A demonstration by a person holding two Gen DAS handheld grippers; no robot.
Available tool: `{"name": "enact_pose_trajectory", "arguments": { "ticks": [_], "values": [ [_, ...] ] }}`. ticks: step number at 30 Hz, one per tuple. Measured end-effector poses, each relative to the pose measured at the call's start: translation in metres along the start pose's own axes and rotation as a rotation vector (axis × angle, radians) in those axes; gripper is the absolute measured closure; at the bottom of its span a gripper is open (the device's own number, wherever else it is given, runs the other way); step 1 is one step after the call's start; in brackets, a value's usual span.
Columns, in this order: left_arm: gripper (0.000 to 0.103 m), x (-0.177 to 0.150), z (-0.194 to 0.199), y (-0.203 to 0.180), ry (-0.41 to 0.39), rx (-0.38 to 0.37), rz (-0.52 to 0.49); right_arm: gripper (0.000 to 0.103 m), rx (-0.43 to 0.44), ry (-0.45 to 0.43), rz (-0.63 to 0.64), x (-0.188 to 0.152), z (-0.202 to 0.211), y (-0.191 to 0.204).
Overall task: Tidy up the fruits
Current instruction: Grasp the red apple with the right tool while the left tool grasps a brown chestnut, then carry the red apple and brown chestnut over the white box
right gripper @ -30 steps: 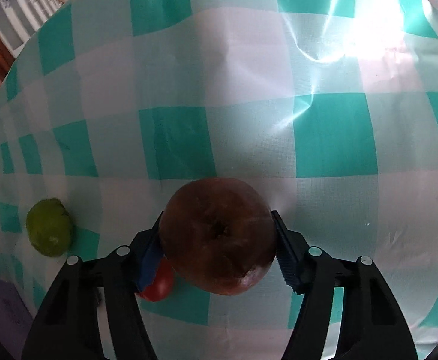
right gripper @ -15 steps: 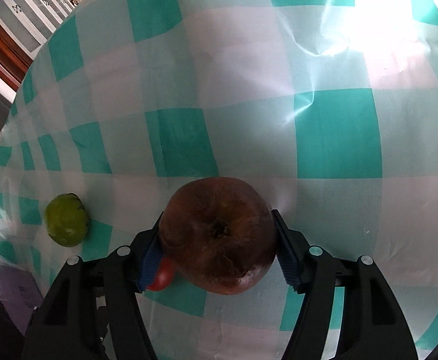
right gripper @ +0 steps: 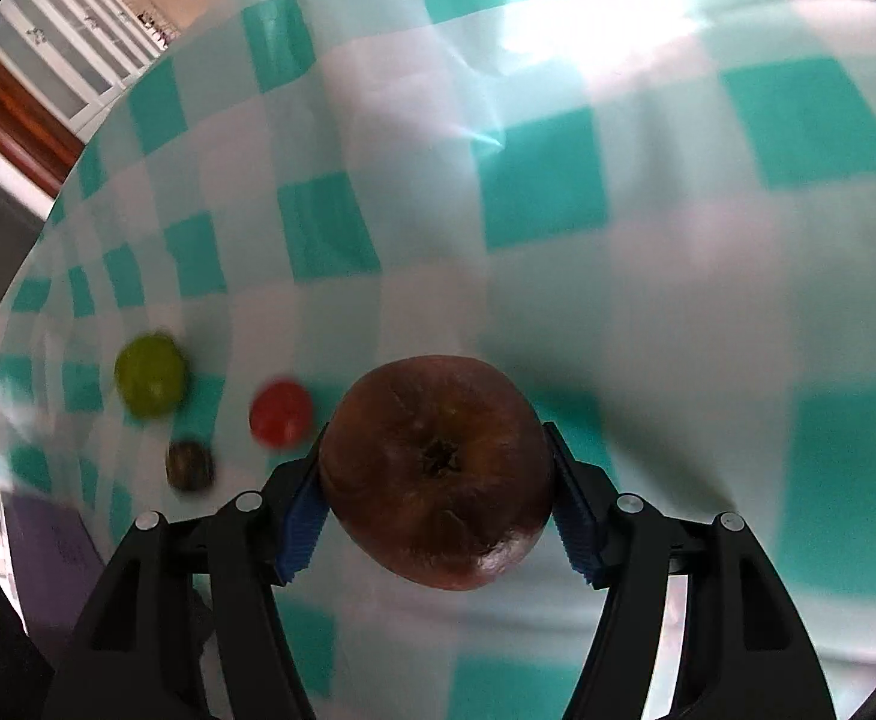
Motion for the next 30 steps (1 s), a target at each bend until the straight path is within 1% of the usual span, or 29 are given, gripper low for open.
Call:
{"name": "enact_pose_trajectory", "arguments": {
  "ticks": [5,6,10,13,16,20,23,30],
  "values": [
    [0.063,-0.042,0.008,-0.031,0.054,-0.063,-0.060,0.039,-0.029,0.014,0.076,-0.046,0.020,-0.008],
    [0.063,-0.051,0.015,-0.035,0.064,-0.074,-0.067,0.039,-0.033,0.020,0.089,-0.053,0.023,-0.010],
    [0.063,-0.082,0.027,-0.049,0.101,-0.120,-0.104,0.039,-0.052,0.052,0.129,-0.097,0.037,-0.004],
    [0.063,-0.097,0.035,-0.056,0.111,-0.145,-0.126,0.039,-0.053,0.079,0.128,-0.131,0.048,-0.001],
    [0.063,-0.109,0.053,-0.058,0.111,-0.160,-0.153,0.039,-0.051,0.098,0.121,-0.154,0.055,0.006],
    [0.063,-0.118,0.086,-0.056,0.085,-0.163,-0.195,0.039,-0.053,0.107,0.104,-0.186,0.079,-0.003],
    [0.063,-0.121,0.115,-0.055,0.045,-0.164,-0.231,0.039,-0.048,0.103,0.068,-0.197,0.094,0.001],
    [0.063,-0.120,0.173,-0.050,-0.062,-0.176,-0.277,0.039,-0.048,0.053,0.032,-0.208,0.132,0.012]
  ]
}}
Point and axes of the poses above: each gripper's, at about its wrist camera, not at the fingertips, and z roughly against the way its jaws point, y to its left, x to its top, the point moved 6 cm from there along -z, roughly the way its jaws point, and after that the axes turned 15 degrees about -x, right-handed, at the moved point
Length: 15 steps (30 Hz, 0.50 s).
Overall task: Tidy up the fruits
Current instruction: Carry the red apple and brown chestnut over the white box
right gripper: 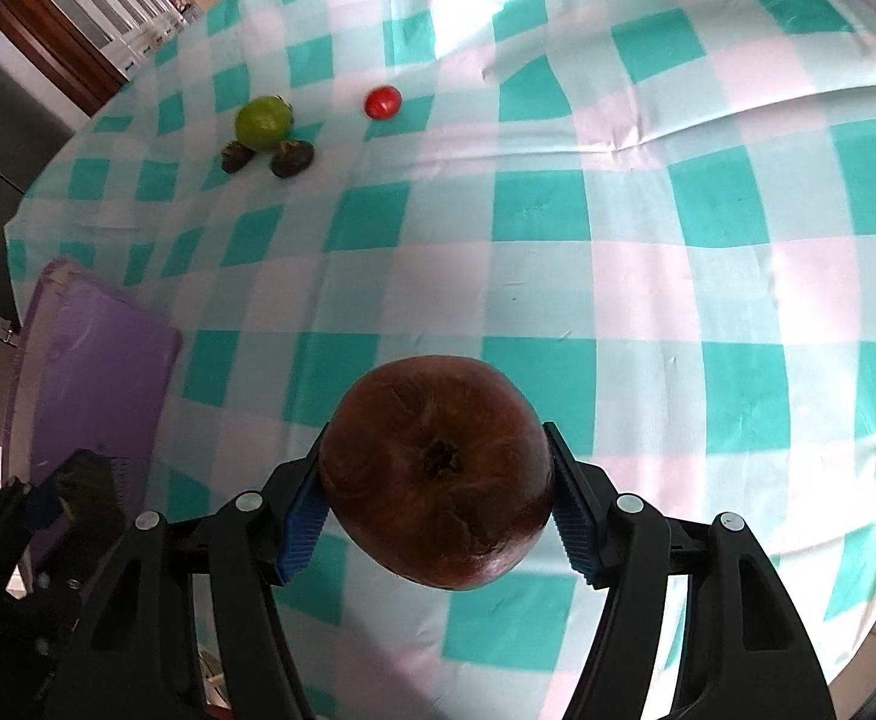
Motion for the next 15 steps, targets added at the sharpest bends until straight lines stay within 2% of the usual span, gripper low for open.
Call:
{"name": "enact_pose_trajectory", "arguments": {
  "ticks": [9,15],
  "values": [
    [0.063,0.002,0.079,0.011,-0.146,0.029,-0.039,0.039,0.017,-0.086,0.029,-0.010,0.051,0.037],
    [0.063,-0.005,0.131,0.036,-0.239,0.076,-0.004,0.039,0.058,-0.155,0.082,-0.004,0.083,0.085]
  ]
}}
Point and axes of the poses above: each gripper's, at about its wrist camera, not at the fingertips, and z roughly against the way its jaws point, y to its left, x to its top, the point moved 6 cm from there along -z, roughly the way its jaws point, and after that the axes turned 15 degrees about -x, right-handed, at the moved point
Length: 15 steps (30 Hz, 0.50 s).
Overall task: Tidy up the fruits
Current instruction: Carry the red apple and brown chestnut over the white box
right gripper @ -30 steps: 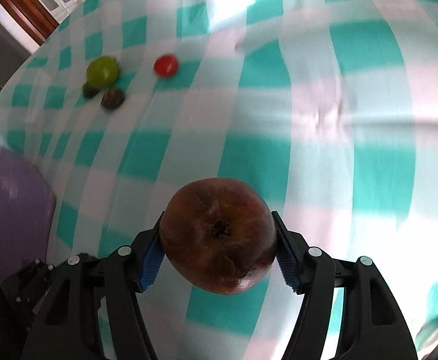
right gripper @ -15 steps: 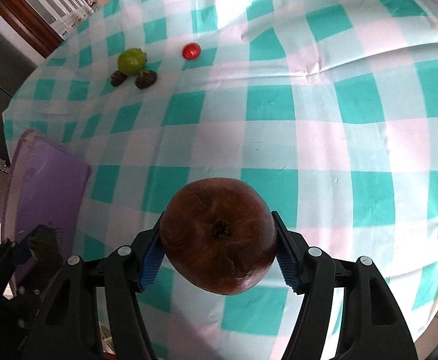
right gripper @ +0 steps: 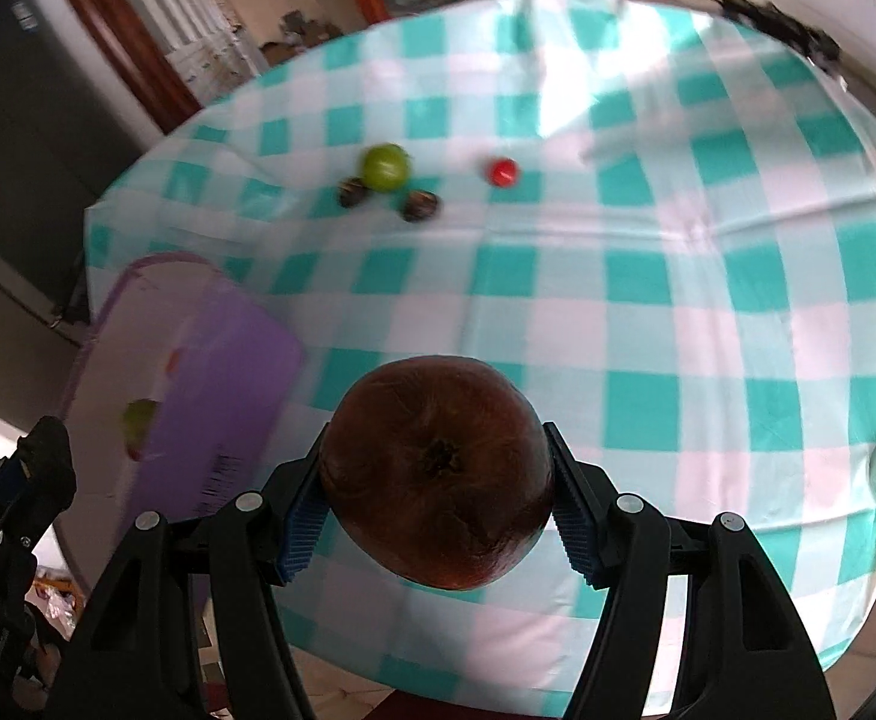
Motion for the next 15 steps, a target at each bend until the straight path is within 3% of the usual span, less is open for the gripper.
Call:
{"name": "enact_pose_trajectory", "arguments": {
  "ticks": [6,9,15],
  "values": [
    [0.063,-0.015,0.047,0.052,-0.059,0.109,0.129,0.039,0.078,-0.050,0.125,0.011,0.020,0.069],
    [0.063,-0.031,0.064,0.081,-0.055,0.175,0.216,0.039,0.119,-0.063,0.203,0.013,0.027,0.106],
    [0.063,-0.057,0.078,0.116,-0.020,0.257,0.297,0.039,0.194,-0.057,0.341,0.012,0.026,0.173]
  ]
}}
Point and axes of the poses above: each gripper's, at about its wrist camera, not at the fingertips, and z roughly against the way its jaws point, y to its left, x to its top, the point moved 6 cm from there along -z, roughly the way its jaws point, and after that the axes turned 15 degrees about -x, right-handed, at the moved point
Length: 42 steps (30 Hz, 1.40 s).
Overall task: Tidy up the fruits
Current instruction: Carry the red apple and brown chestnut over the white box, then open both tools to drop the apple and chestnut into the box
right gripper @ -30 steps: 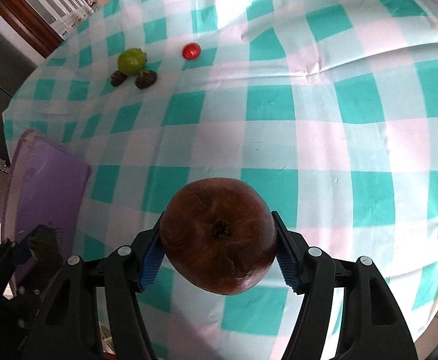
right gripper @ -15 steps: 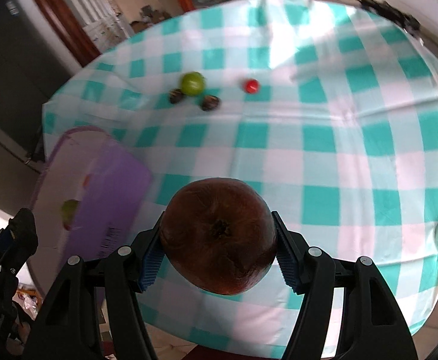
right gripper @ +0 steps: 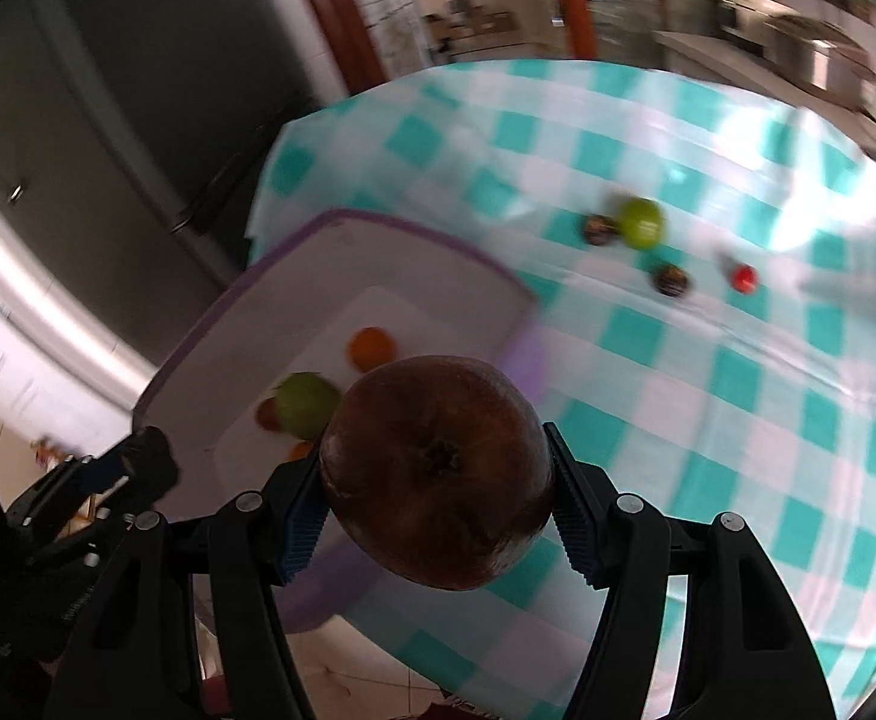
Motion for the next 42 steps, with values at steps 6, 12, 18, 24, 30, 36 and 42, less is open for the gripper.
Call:
{"name": "enact_pose_trajectory", "arguments": {
  "ticks": [6,12,18,24,30,36,42],
  "values": [
    [0.063,-0.005,-0.008,0.030,0.039,0.065,0.062,0.039,0.046,0.028,0.100,0.016,-0.024,0.040],
    [0.063,-0.010,-0.035,0.053,0.109,0.106,0.149,0.039,0.036,0.080,0.221,0.026,-0.055,0.063],
    [0.063,-0.021,-0.069,0.073,0.224,0.159,0.220,0.039,-0.038,0.230,0.381,0.017,-0.108,0.074],
    [0.062,-0.033,-0.090,0.089,0.341,0.237,0.247,0.039,-0.050,0.307,0.528,0.004,-0.137,0.084],
    [0.062,-0.040,-0.098,0.095,0.427,0.301,0.245,0.039,-0.080,0.336,0.626,-0.006,-0.152,0.085],
    [0.061,-0.046,-0.102,0.095,0.497,0.338,0.238,0.039,-0.093,0.381,0.661,-0.013,-0.161,0.086],
    [0.038,-0.043,-0.101,0.095,0.503,0.341,0.240,0.039,-0.094,0.425,0.632,-0.013,-0.166,0.084]
  ]
}}
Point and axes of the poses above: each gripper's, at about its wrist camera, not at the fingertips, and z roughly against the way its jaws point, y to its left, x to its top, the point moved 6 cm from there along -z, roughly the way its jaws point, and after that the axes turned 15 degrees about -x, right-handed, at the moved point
